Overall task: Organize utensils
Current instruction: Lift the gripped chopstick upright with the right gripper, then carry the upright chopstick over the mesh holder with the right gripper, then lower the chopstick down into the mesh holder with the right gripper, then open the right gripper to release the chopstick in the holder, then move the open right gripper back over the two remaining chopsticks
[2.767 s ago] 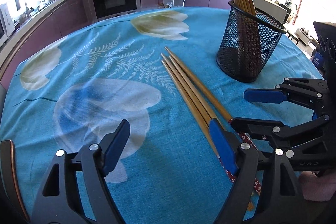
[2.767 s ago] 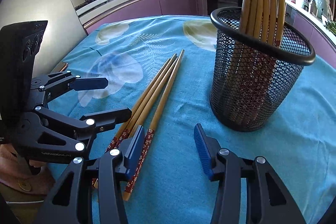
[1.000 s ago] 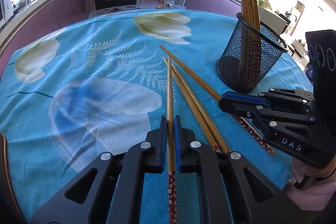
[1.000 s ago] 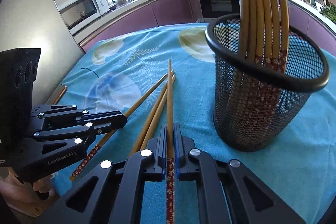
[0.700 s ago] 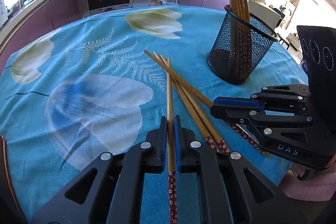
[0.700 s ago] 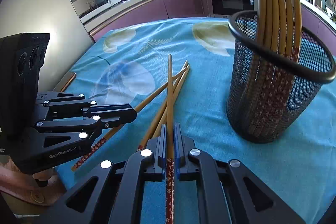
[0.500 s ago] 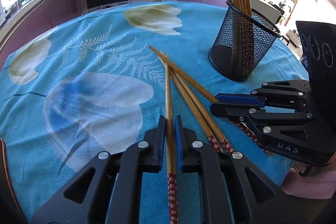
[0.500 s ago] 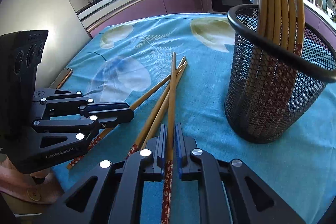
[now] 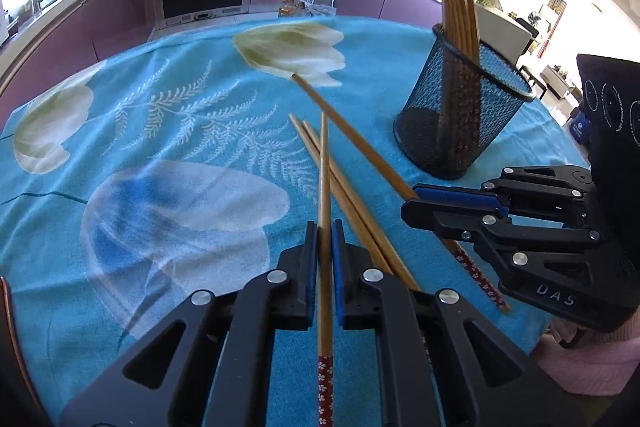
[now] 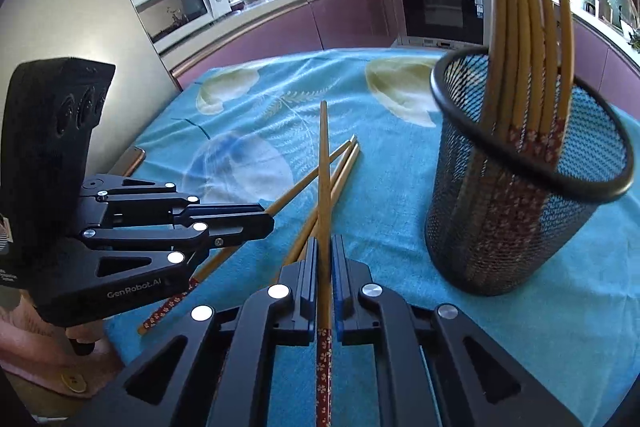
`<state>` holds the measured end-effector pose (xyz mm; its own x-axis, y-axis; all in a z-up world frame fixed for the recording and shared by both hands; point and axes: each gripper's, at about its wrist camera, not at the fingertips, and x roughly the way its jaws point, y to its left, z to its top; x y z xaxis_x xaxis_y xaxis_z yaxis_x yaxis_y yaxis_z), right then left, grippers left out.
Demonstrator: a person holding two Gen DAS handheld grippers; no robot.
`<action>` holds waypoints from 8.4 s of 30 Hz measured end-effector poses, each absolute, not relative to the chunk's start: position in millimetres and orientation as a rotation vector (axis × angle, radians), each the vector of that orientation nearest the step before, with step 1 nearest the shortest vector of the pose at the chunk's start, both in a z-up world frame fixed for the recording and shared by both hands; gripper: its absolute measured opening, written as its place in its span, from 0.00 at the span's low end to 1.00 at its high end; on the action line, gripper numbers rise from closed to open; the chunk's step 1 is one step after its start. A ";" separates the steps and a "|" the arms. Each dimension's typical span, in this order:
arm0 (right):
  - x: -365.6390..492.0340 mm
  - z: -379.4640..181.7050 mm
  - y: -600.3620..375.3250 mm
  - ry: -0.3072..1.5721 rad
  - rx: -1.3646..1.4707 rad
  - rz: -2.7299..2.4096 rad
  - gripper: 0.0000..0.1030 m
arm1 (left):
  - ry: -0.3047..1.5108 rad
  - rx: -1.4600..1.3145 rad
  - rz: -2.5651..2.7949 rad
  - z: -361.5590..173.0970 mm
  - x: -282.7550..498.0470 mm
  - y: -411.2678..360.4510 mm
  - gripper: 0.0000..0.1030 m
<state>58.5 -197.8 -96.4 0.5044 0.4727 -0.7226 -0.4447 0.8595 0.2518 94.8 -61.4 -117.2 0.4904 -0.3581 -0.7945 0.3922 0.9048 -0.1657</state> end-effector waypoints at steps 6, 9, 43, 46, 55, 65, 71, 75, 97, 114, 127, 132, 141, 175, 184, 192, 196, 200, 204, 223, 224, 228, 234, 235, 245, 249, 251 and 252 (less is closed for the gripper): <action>51.0 -73.6 -209.9 0.817 0.070 0.576 0.06 | 0.889 0.004 -0.507 -89.6 86.2 -55.9 0.07; 48.3 -64.3 -214.9 0.790 0.082 0.589 0.06 | 0.855 -0.005 -0.526 -74.4 80.3 -53.7 0.07; 38.8 -23.0 -253.3 0.642 0.152 0.583 0.06 | 0.708 -0.133 -0.679 -10.2 63.0 -45.9 0.07; 37.9 -21.3 -254.6 0.633 0.151 0.579 0.06 | 0.700 -0.138 -0.684 -7.8 63.6 -47.7 0.07; 37.9 -16.3 -258.2 0.613 0.146 0.563 0.06 | 0.687 -0.131 -0.674 -6.4 68.0 -54.1 0.07; 37.9 -9.8 -260.0 0.590 0.139 0.552 0.06 | 0.672 -0.117 -0.669 -1.2 72.1 -60.1 0.07; 39.5 -4.7 -263.3 0.573 0.131 0.547 0.06 | 0.659 -0.105 -0.669 2.8 72.9 -64.5 0.07; 41.8 -1.5 -265.1 0.565 0.127 0.544 0.06 | 0.653 -0.101 -0.668 4.8 75.1 -66.6 0.07; 53.4 14.1 -278.5 0.504 0.127 0.522 0.06 | 0.590 -0.079 -0.705 26.6 78.7 -74.5 0.07; 53.6 25.1 -283.2 0.460 0.123 0.512 0.06 | 0.538 -0.092 -0.741 44.5 80.3 -81.3 0.07; 58.3 33.5 -285.0 0.435 0.121 0.489 0.06 | 0.504 -0.083 -0.743 52.1 82.6 -91.7 0.07; 56.9 34.9 -286.0 0.429 0.123 0.485 0.06 | 0.503 -0.080 -0.738 52.2 85.5 -95.6 0.07; 57.9 35.4 -286.2 0.432 0.126 0.476 0.06 | 0.505 -0.076 -0.731 49.9 89.4 -99.3 0.07; 75.8 11.6 -275.5 0.502 0.140 0.414 0.06 | 0.594 0.000 -0.683 42.2 100.4 -128.7 0.07; 82.6 -0.4 -277.6 0.531 0.141 0.403 0.06 | 0.628 0.045 -0.678 37.2 100.1 -136.5 0.07; 87.2 -12.8 -281.0 0.559 0.152 0.396 0.06 | 0.666 0.087 -0.688 34.3 98.8 -143.4 0.07; 93.8 -17.5 -282.5 0.578 0.159 0.393 0.06 | 0.682 0.110 -0.704 32.1 98.3 -148.6 0.07; 96.7 -22.8 -283.8 0.592 0.162 0.394 0.06 | 0.707 0.118 -0.714 27.8 101.6 -153.6 0.08; 96.8 -28.3 -282.4 0.608 0.162 0.396 0.06 | 0.729 0.109 -0.713 23.4 111.0 -155.0 0.08; 100.7 -39.1 -287.8 0.639 0.187 0.386 0.08 | 0.822 0.079 -0.681 -14.4 142.8 -159.3 0.12; 99.7 -38.8 -288.2 0.639 0.187 0.386 0.09 | 0.818 0.072 -0.682 -15.2 141.9 -157.3 0.13; 92.9 -35.0 -286.3 0.626 0.185 0.394 0.17 | 0.766 0.057 -0.648 -12.2 132.1 -144.0 0.26; 64.5 -23.4 -276.6 0.586 0.155 0.483 0.34 | 0.630 0.027 -0.558 -0.8 101.0 -102.1 0.44; 59.0 -22.2 -272.9 0.584 0.145 0.509 0.37 | 0.611 0.025 -0.533 0.2 95.8 -94.5 0.50; 32.4 -62.4 -208.1 0.731 0.014 0.673 0.48 | 0.616 0.033 -0.348 -36.1 61.4 -39.6 0.87; 39.2 -88.9 -193.8 0.815 0.017 0.652 0.48 | 0.651 0.045 -0.295 -57.4 59.8 -32.1 0.94; 44.0 -100.5 -191.7 0.856 0.033 0.629 0.48 | 0.673 0.047 -0.279 -67.0 58.1 -28.0 0.94; 44.6 -103.6 -190.6 0.870 0.035 0.621 0.48 | 0.683 0.049 -0.266 -72.8 55.1 -27.5 0.94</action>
